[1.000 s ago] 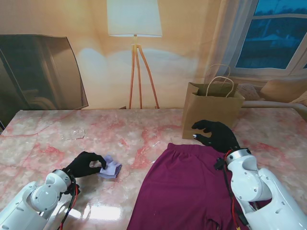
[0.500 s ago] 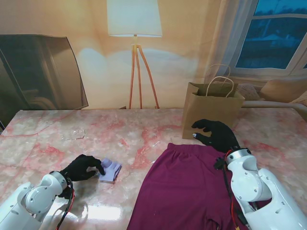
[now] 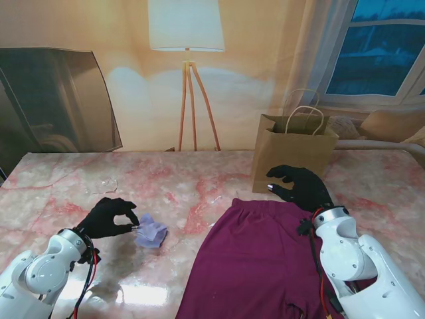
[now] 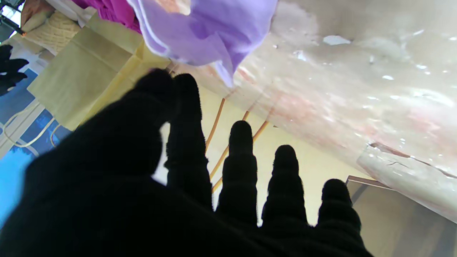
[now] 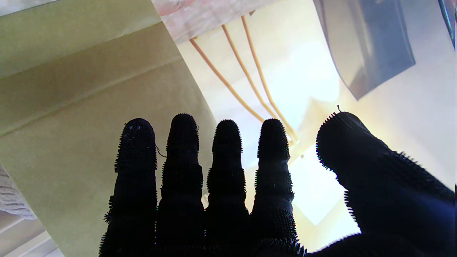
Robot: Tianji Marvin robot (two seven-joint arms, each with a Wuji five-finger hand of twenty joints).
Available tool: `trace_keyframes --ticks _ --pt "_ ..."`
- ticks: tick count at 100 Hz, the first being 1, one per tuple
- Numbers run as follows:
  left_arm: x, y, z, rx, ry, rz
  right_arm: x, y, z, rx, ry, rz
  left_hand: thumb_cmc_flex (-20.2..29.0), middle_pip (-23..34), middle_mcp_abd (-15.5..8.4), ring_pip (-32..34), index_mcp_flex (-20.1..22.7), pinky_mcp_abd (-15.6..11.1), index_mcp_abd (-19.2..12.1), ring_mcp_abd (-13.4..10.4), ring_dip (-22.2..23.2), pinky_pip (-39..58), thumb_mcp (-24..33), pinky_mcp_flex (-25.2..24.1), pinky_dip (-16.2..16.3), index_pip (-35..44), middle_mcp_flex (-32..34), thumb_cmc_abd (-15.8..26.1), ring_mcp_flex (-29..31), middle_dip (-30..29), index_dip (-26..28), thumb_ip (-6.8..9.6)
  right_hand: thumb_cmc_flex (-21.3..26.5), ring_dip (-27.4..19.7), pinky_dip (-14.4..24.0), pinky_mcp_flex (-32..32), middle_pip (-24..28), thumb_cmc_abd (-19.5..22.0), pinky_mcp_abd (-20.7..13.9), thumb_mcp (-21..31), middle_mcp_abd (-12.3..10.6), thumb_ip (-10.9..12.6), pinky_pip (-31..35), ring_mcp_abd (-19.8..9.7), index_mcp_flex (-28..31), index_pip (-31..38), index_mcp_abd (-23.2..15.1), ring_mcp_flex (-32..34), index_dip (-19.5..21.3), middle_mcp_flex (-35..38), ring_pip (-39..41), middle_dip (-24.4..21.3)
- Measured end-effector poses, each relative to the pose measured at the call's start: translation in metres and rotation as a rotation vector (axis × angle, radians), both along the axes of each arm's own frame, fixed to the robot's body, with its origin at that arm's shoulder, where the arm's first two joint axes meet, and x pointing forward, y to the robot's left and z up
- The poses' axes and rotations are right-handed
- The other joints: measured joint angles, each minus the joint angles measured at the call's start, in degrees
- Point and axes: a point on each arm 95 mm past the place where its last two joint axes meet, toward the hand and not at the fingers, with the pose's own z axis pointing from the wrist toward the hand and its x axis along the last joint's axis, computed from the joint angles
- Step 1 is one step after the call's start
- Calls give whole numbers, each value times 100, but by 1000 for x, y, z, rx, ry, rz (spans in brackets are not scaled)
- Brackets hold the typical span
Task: Fold the socks and the shorts into the kraft paper bag
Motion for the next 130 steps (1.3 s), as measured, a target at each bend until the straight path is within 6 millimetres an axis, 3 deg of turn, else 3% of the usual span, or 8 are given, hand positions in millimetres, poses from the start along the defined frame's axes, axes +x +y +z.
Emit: trace_keyframes --ticks 27,44,67,78,88,105,116,130 --pt "6 -7 7 -21 -12 -5 -3 -3 2 1 -1 -8 -856 -16 1 -101 721 22 109 8 0 -85 -865 -3 4 471 6 486 0 -1 -217 0 0 0 0 0 0 0 0 0 0 0 0 0 0 0 0 0 0 0 0 0" --pt "7 -8 9 12 -21 -4 -5 -5 3 -2 -4 -13 -318 -16 1 -105 890 -4 39 11 0 -66 -881 -1 4 1085 183 244 62 -8 -285 0 -1 0 0 0 0 0 0 0 0 0 0 0 0 0 -1 0 0 0 0 0" --pt "6 -11 3 71 -45 -14 -6 -4 1 1 0 -13 196 -8 1 -33 -557 -17 -135 12 0 129 -12 78 4 1661 236 -795 62 199 1907 -96 -1 0 0 0 0 0 0 0 0 0 1 0 0 -1 -1 0 0 0 0 0" --pt "5 -13 -1 70 -56 -7 -6 -4 0 1 1 -12 422 31 1 102 -1174 -23 -262 10 0 367 674 79 4 1933 236 -809 62 315 3226 -141 7 0 0 0 0 0 0 0 0 0 1 0 0 -1 -1 0 0 0 0 0" --pt "4 -15 -6 66 -47 -12 -6 -3 0 -2 3 -12 408 60 1 113 -2032 -46 -227 -28 0 445 1263 79 -115 1742 208 -800 62 371 3566 -141 12 0 0 1 0 -149 0 -3 0 0 1 1 0 -1 -2 0 0 0 0 0" --pt "2 -19 -12 53 -27 -30 -7 -3 -1 -5 5 -10 333 153 -11 114 -3372 -89 211 -43 0 434 1383 76 -219 -296 -332 -780 62 411 2496 -141 15 0 0 2 0 -168 0 41 0 0 1 1 0 -1 -2 0 0 0 0 0" --pt "0 -22 -18 62 2 -52 -7 -2 -2 -4 7 -10 33 189 -19 114 -3417 -94 757 -43 0 356 1314 74 -254 -2035 -612 -780 59 372 645 -141 15 0 0 3 0 -168 0 41 0 0 1 1 0 -1 -2 0 0 0 0 0" --pt "2 -23 -26 67 22 -62 -7 -2 -3 3 13 -10 -288 97 -8 114 -3129 -94 908 -43 0 264 1078 70 -253 -2274 -721 -422 50 246 105 -141 15 0 0 3 0 -168 0 41 0 0 1 1 0 -1 -2 0 0 0 0 0"
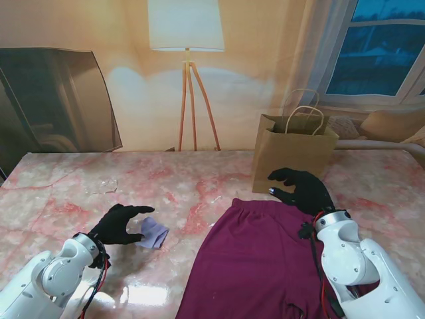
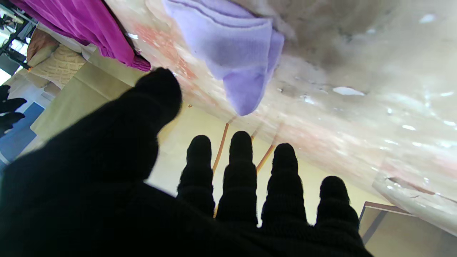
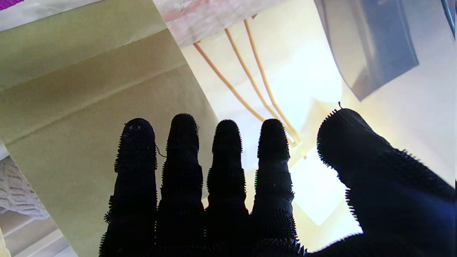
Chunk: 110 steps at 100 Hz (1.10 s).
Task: Fold the socks and the shorts into the kraft paper bag
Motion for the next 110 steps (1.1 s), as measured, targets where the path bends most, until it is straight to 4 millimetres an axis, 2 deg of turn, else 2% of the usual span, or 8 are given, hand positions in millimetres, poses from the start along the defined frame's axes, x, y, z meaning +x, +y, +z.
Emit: trace_keyframes --ticks 15,34,52,59,67,76,92,110 --pt "7 -2 -8 -11 -8 67 0 0 -1 2 2 0 -203 -12 3 0 62 -1 258 0 14 -33 -180 -5 58 -64 0 616 -115 -1 -191 0 0 0 0 0 0 0 0 0 0 0 0 0 0 0 0 0 0 0 0 0" --pt "22 -12 -16 52 18 111 0 0 -1 5 4 1 -203 187 4 57 62 -1 741 1 198 -35 -180 -9 122 -213 5 614 -115 236 -388 0 0 0 0 0 0 0 0 0 0 0 1 0 0 0 0 0 0 0 0 0" --pt "35 -23 -18 126 14 85 -1 -1 -1 6 4 -1 -203 775 4 309 236 -28 770 21 494 -65 -180 -9 184 -137 9 421 -175 1097 -424 0 0 0 0 0 0 41 3 -3 0 0 1 0 0 0 -9 0 0 0 0 0" --pt "37 -25 -19 153 28 91 -1 -2 -1 6 6 -3 -204 789 4 312 691 -34 649 24 566 -97 -179 -9 185 395 10 421 -175 1296 -35 0 0 0 0 -2 0 42 4 -3 0 0 1 0 0 0 -23 0 0 0 0 0" --pt "38 -26 -20 245 32 81 -2 -4 -2 6 7 -8 -211 779 -143 313 839 -36 510 39 611 -79 -179 -9 242 1018 -85 370 -175 1398 549 0 0 0 0 -5 0 122 6 -4 0 0 4 0 0 0 -63 0 0 0 0 0" --pt "39 -27 -18 269 29 66 -2 -6 -2 6 8 -9 -212 745 -57 314 939 -55 218 39 612 -67 -179 -9 243 1731 -23 368 -236 1321 1255 0 0 0 0 -5 0 122 6 -4 0 0 13 0 0 0 -65 0 0 0 0 0" --pt "39 -26 -17 285 28 52 -3 -6 -2 6 7 -9 299 500 -2 315 1518 -63 -756 40 570 34 -935 -9 243 3789 41 237 -237 935 2606 0 0 0 0 -7 0 122 7 -5 0 0 17 0 0 0 -69 0 0 0 0 0" --pt "36 -22 -18 199 8 66 -3 -5 -3 8 9 -6 513 298 -62 497 1587 -64 -1309 40 536 756 -1019 22 310 4058 1163 237 534 333 3033 0 0 0 0 -7 0 122 7 -6 0 0 35 0 0 0 -70 0 0 0 0 0"
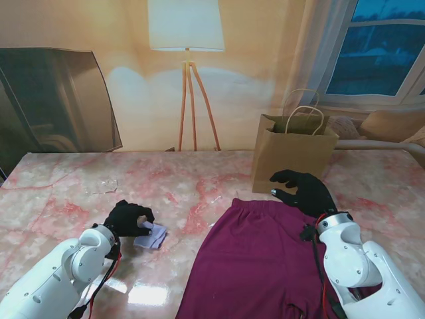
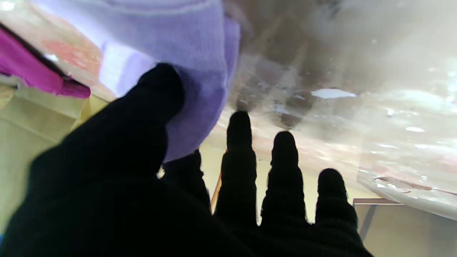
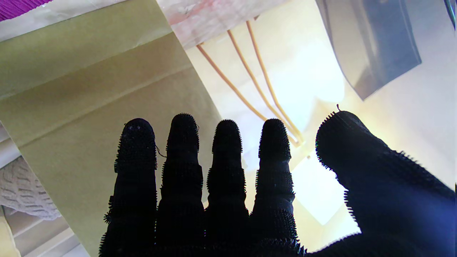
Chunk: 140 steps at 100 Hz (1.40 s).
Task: Fold the socks and the shorts into the kraft paper bag
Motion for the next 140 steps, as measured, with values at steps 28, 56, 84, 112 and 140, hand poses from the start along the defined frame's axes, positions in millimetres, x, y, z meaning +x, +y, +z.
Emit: trace_keyframes --ticks 28,56,84,112,140 --pt "-10 -4 13 -129 -70 56 2 7 -1 2 4 15 133 15 -218 1102 221 167 -124 -226 195 2062 98 461 -188 7 3383 -311 2738 1091 11 0 0 3 0 22 0 0 0 0 0 0 32 4 0 0 0 116 0 0 79 0" --pt "-14 -34 47 -269 -212 88 6 19 -2 18 6 38 133 -8 -237 1294 279 275 -125 -226 285 2349 113 646 -315 31 3674 -404 2887 1419 -165 0 43 4 0 263 1 -271 0 3 10 0 33 76 0 0 17 309 0 0 112 0" --pt "-9 -89 77 -371 -293 37 8 27 -4 86 3 47 132 -8 -237 1295 286 283 -125 -226 314 2362 115 646 -369 34 3674 -404 2887 1470 -169 0 65 4 -64 341 2 -487 -3 0 71 0 33 76 0 0 159 309 0 0 113 0" --pt "-4 -148 103 -460 -349 -45 1 23 -4 134 -21 38 133 -8 -237 1311 287 360 -125 -226 351 2400 115 691 -419 35 3674 -405 2944 1523 -170 0 -74 4 -181 353 2 -635 -4 -364 148 0 33 146 -189 -169 370 310 -4 -13 113 0" --pt "-3 -195 116 -505 -373 -122 -14 14 -3 207 -23 41 132 -8 -237 1313 293 362 -125 -226 354 2423 116 691 -421 36 3674 -461 2945 1537 -170 0 -115 -56 -353 453 9 -930 -4 -326 216 0 18 276 -253 -294 498 311 -118 -130 113 0"
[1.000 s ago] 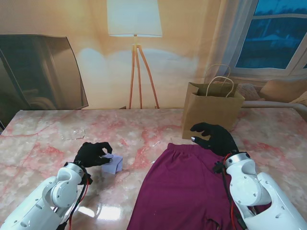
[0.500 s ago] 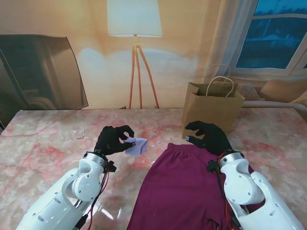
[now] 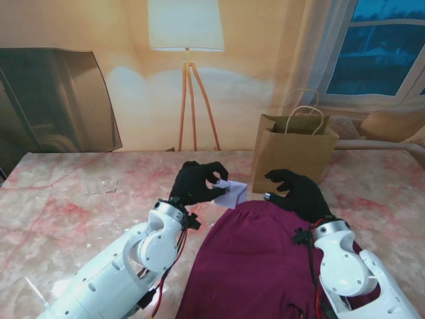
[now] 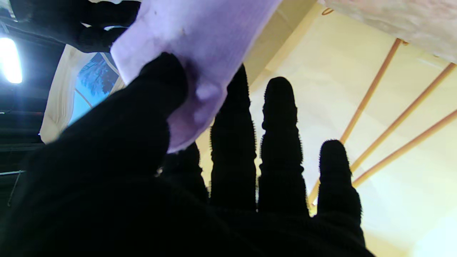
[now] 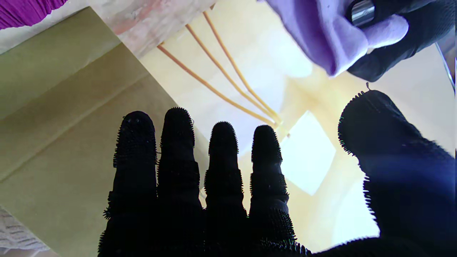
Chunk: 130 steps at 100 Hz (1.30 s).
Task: Fold the socks and the shorts into the kraft paper bag
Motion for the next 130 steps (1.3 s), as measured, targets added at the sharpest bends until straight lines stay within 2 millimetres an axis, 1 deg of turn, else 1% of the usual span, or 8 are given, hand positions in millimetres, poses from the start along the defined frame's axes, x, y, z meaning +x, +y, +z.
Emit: trace_keyframes --ticks 44,65,76,90,94,97,114,130 --pt "-2 -28 3 -18 -8 -36 0 13 -1 98 34 70 0 0 0 1 1 1 0 0 1 0 2 1 -1 1 0 0 0 3 -1 0 360 -10 -258 121 -37 -189 8 177 56 0 -75 16 -275 -85 148 -28 -83 -282 0 0" --pt "-3 -32 4 -28 -15 -41 7 27 0 102 39 97 0 0 0 1 2 2 -1 0 2 0 2 1 -1 1 0 0 0 4 -1 0 565 68 -269 443 400 -184 13 346 64 0 92 17 -250 -70 152 207 -79 -278 307 137" --pt "-5 -32 4 -36 -21 -44 11 32 -1 105 37 91 0 0 0 1 2 2 -1 0 2 0 2 1 -1 1 0 0 0 14 -1 0 796 588 -270 730 974 -120 20 637 66 0 454 9 46 169 123 526 124 -44 836 470" --pt "-8 -33 5 -37 -26 -50 16 36 0 112 8 66 0 0 0 1 2 3 -3 0 2 0 2 0 -1 1 0 0 0 19 -1 0 993 1179 -271 1159 1477 -120 79 780 66 0 977 -13 682 709 -194 966 474 512 1478 957" --pt "-8 -33 5 -37 -27 -51 16 36 0 111 10 71 0 0 0 1 2 2 -3 0 2 0 2 1 -2 0 0 0 0 20 -1 0 1183 1252 -271 1288 1527 -131 85 781 66 -277 1113 -16 749 1103 -370 1111 346 732 1606 1082" --pt "-8 -33 5 -37 -28 -51 16 37 0 110 11 75 0 0 0 1 2 3 -3 0 2 0 2 1 -2 0 0 0 0 21 -1 0 1312 1290 -271 1407 1548 -207 101 781 66 -385 1202 -18 871 1423 -507 1184 268 870 1688 1158" --pt "-8 -33 5 -43 -32 -57 18 44 1 90 2 88 10 0 0 1 2 2 -3 0 2 0 66 1 -3 1 0 -1 0 22 -1 0 1767 1457 -271 2105 1550 -504 156 859 26 -402 1671 -78 1301 2328 -959 1882 -35 1762 2116 1297" --pt "-10 -32 4 -49 -34 -60 22 46 2 86 -26 69 -2 0 0 0 4 2 -3 0 3 0 63 -10 -51 1 0 -7 0 22 -2 0 1911 1529 -271 2600 1595 -777 206 1002 7 -449 1986 -92 1805 2408 -1200 2346 -40 2346 2434 1299"
